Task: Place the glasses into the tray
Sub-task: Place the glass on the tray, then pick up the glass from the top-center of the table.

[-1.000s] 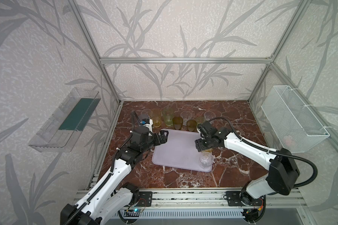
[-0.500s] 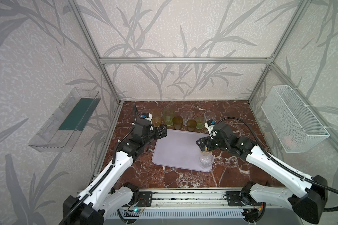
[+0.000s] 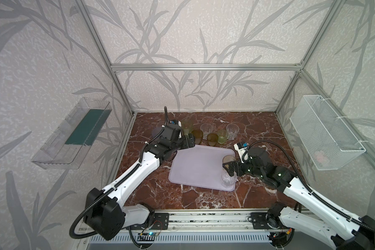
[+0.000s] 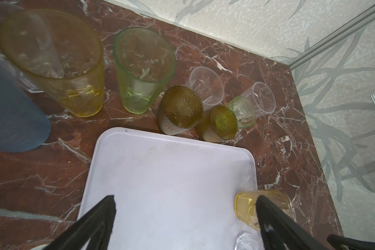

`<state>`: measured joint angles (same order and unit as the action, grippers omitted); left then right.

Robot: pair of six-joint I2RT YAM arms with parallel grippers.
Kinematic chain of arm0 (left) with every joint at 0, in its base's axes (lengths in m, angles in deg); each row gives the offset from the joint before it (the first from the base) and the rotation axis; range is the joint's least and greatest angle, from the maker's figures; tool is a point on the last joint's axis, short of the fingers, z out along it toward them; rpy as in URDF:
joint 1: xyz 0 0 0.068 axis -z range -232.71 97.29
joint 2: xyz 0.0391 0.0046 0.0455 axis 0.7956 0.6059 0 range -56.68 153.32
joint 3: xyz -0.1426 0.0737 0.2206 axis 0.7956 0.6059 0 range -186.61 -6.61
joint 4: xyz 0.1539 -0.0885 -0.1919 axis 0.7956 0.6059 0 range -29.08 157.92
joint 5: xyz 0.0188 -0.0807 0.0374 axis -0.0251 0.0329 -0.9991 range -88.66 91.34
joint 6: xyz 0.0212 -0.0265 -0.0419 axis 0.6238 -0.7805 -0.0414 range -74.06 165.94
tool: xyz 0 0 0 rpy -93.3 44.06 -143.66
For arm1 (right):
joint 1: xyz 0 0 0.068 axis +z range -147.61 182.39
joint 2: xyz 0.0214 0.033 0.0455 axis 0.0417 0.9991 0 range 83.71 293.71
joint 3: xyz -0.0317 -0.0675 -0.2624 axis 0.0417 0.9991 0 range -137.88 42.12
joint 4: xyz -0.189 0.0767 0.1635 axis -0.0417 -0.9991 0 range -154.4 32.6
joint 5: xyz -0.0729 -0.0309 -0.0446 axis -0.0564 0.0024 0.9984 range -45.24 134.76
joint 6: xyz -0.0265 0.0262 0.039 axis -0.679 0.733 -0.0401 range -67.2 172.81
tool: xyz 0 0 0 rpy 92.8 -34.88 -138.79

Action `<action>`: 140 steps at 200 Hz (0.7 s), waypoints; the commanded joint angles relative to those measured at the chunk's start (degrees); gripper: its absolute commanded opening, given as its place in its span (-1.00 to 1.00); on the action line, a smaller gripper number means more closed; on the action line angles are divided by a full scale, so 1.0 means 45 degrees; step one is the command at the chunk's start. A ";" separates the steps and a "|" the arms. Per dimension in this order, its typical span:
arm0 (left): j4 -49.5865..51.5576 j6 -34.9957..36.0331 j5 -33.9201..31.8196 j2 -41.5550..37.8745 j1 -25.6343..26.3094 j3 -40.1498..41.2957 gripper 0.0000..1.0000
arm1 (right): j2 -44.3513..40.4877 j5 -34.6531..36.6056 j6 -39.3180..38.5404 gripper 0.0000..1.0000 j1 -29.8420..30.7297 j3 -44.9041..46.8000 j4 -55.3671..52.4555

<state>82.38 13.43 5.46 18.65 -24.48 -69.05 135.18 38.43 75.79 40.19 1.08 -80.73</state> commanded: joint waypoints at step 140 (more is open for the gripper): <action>0.1463 0.2181 -0.0412 0.5067 0.0993 -0.4598 0.34 | -0.3802 -0.0157 0.1394 0.98 -0.0197 0.2639 0.0262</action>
<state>86.18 20.71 5.22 39.13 -20.52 -86.75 119.26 36.86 80.92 39.51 12.40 -79.75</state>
